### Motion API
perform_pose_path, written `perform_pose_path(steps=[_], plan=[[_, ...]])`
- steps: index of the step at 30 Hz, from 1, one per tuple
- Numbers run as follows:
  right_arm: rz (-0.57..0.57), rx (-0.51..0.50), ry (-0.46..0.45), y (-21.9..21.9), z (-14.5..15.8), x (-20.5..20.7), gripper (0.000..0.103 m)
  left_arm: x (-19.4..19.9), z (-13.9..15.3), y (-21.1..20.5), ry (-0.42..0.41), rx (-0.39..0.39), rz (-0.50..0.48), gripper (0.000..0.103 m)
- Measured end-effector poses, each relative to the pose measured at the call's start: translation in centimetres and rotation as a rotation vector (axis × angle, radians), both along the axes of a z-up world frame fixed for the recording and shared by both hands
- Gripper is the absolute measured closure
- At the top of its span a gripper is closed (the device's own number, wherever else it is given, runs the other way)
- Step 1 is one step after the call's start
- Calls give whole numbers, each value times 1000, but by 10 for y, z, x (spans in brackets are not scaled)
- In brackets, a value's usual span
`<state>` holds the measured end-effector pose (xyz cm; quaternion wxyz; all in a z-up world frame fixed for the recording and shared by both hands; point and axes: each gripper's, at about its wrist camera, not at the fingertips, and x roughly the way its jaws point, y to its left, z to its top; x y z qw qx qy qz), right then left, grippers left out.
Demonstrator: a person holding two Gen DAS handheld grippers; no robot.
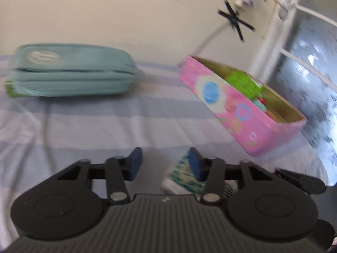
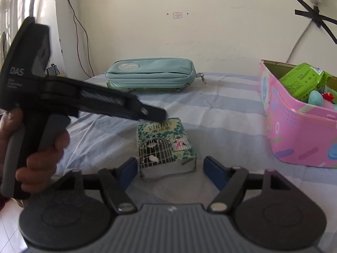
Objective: Organize objects
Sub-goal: 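Grasp the green Virjoy tissue pack with the left gripper, then carry the Virjoy pack with the left gripper and release it into the tin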
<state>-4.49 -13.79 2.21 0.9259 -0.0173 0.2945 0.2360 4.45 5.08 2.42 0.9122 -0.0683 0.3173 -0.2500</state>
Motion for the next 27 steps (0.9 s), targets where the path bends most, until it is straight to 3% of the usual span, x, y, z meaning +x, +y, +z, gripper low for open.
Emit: perform_pose_path(steps=[1, 3, 12, 27], plan=[[1, 2, -3, 0, 0, -1, 40, 3, -3, -2, 5, -14, -6, 58], [3, 3, -11, -1, 0, -3, 47, 3, -6, -2, 33, -59, -22, 70], [-2, -16, -37, -29, -1, -34, 46, -33, -10, -30, 59, -104, -84, 70], [-313, 68, -35, -157, -1, -92, 47, -57, -5, -191, -2, 2, -415, 68]])
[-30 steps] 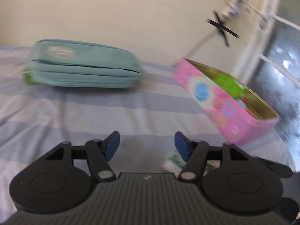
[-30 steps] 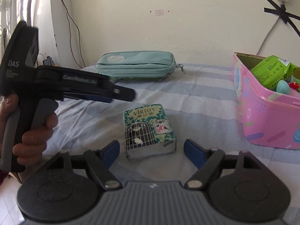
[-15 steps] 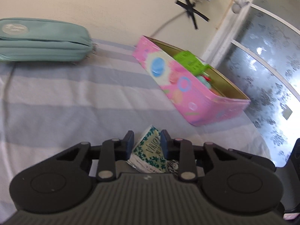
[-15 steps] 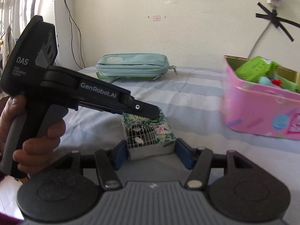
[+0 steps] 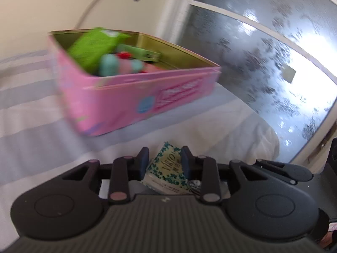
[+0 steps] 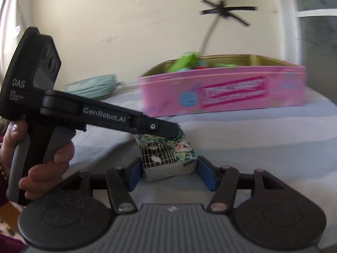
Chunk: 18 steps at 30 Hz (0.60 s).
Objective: Organize objects
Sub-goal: 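Carry the Virjoy pack with the left gripper and release it into the tin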
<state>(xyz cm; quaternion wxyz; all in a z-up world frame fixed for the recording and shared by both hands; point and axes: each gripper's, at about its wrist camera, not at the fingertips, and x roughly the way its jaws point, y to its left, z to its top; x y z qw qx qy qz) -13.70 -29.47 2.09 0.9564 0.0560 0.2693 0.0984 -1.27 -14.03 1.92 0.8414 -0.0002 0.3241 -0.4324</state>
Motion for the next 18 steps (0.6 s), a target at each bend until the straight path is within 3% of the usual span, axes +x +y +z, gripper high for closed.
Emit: perform_pose_path(steps=[4, 6, 7, 11, 13, 14, 16, 18], plan=[[-62, 3, -15, -20, -2, -5, 44, 4, 1, -27, 17, 5, -26, 68], [-110, 3, -36, -28, -4, -10, 34, 4, 2, -35, 8, 16, -11, 59], [-120, 13, -41, -32, -6, -11, 34, 4, 2, -36, 2, 25, 5, 56], [-109, 18, -94, -38, -15, -17, 32, 2, -2, -37, -2, 8, 8, 54], [-105, -9, -120, -29, -18, -16, 35, -1, -3, -38, 0, -2, -17, 57], [-97, -25, -132, -24, -19, -14, 44, -2, -3, -41, -4, -3, -26, 58], [-114, -52, -155, -14, -18, -15, 45, -9, 0, -45, -58, 13, -9, 58], [-112, 5, -185, -14, -18, -15, 47, -15, 6, -44, -124, 6, 3, 58]])
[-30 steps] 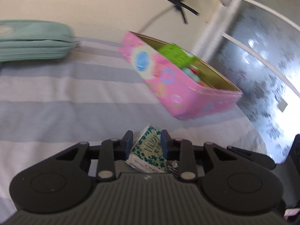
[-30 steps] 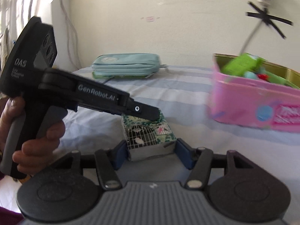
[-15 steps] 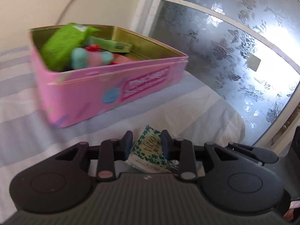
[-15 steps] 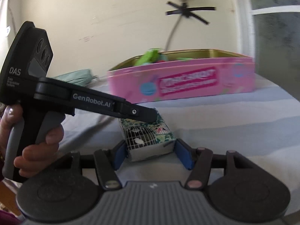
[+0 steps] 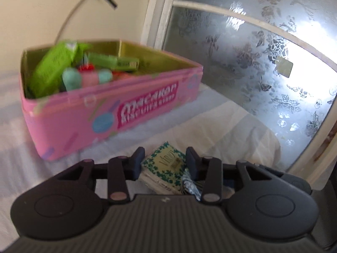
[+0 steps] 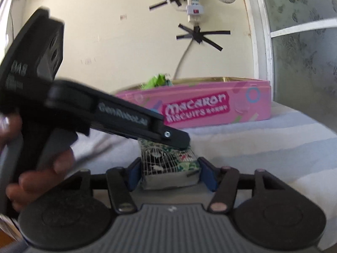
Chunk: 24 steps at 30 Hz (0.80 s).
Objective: Organize objects
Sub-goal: 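Carry the Virjoy pack with the left gripper and release it into the tin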
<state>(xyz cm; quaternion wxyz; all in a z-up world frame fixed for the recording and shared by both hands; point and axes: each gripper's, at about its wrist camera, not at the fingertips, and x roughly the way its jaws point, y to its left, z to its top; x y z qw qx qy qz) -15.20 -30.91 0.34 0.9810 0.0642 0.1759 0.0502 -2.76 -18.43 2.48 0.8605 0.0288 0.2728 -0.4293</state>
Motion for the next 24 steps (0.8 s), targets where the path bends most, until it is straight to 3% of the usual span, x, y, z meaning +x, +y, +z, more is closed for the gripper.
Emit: perform_pose_path(steps=[5, 11, 15, 19, 24], plan=[[-40, -43, -159, 12, 18, -1, 47, -3, 26, 5, -148, -79, 44, 58], [-40, -62, -259, 17, 49, 51, 47, 40, 65, -4, -216, -88, 137, 57], [-33, -42, -238, 15, 61, 94, 47, 74, 76, -11, -226, -52, 186, 56], [-44, -47, -179, 12, 65, 129, 47, 104, 75, -15, -184, -22, 217, 56], [-70, -57, -131, 11, 56, 159, 48, 116, 65, -21, -190, 14, 274, 49]])
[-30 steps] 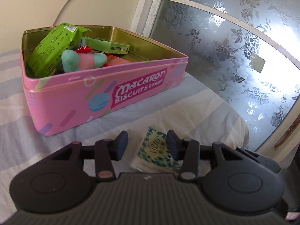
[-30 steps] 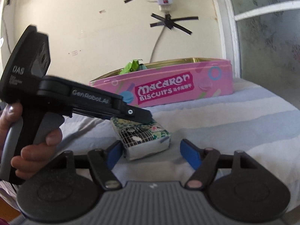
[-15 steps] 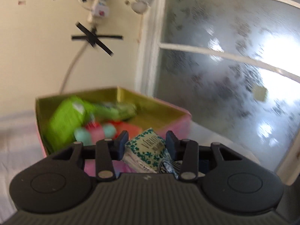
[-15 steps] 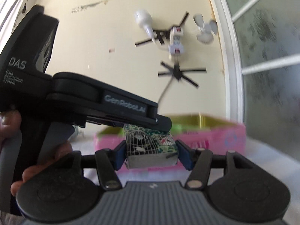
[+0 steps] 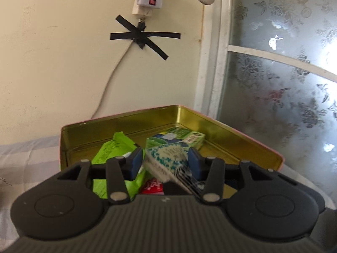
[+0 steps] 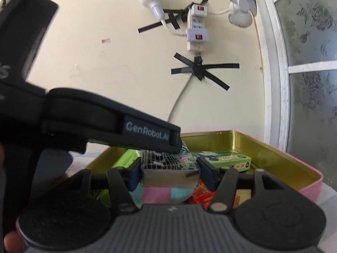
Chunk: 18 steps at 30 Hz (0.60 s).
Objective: Organize objects
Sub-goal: 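Carry the Virjoy pack with the left gripper and release it into the tin, then move both grippers to the teal zippered pouch on the bed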
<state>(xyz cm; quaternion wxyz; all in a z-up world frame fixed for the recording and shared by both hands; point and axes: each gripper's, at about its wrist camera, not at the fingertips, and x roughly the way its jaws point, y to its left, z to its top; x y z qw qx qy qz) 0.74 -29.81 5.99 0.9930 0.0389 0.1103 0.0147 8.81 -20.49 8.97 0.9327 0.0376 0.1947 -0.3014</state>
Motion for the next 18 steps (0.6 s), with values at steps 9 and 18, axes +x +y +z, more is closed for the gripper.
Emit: perform_pose_path(steps=[9, 18], plan=[[-21, 21, -5, -4, -9, 13, 28, 7, -7, 2, -22, 18, 90, 34], [18, -15, -85, 1, -7, 0, 20, -4, -6, 23, -8, -6, 112, 30]])
